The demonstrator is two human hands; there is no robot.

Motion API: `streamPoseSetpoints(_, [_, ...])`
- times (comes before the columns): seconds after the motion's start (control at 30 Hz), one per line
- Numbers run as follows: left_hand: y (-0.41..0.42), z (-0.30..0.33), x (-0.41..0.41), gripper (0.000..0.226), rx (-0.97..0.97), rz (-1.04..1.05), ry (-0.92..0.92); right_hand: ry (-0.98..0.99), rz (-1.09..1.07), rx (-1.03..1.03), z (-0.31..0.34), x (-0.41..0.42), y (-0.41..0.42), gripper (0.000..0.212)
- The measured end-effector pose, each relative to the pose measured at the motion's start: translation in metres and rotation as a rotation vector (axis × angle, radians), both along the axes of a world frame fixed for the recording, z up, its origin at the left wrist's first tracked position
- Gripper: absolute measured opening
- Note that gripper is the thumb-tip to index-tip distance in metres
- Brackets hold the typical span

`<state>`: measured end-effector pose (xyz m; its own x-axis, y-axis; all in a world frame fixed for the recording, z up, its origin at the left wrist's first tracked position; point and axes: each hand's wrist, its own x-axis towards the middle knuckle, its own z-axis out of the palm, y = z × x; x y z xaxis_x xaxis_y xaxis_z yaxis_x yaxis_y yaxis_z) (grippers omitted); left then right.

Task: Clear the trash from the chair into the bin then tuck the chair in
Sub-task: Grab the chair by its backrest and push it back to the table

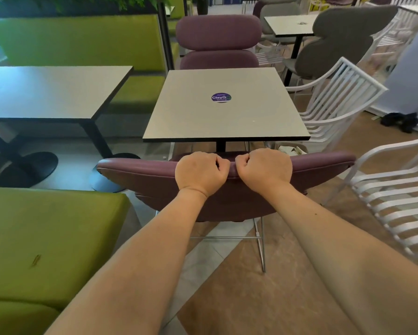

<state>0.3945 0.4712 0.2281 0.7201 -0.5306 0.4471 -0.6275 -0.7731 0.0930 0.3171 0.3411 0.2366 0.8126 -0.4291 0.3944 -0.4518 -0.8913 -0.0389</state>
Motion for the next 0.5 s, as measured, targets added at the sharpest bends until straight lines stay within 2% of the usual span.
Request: streamPoseSetpoints(0.5, [-0.022, 0.001, 0.073, 0.051, -0.001, 0.014, 0.001, -0.012, -0.039, 0.005, -0.003, 0.073, -0.016, 0.047])
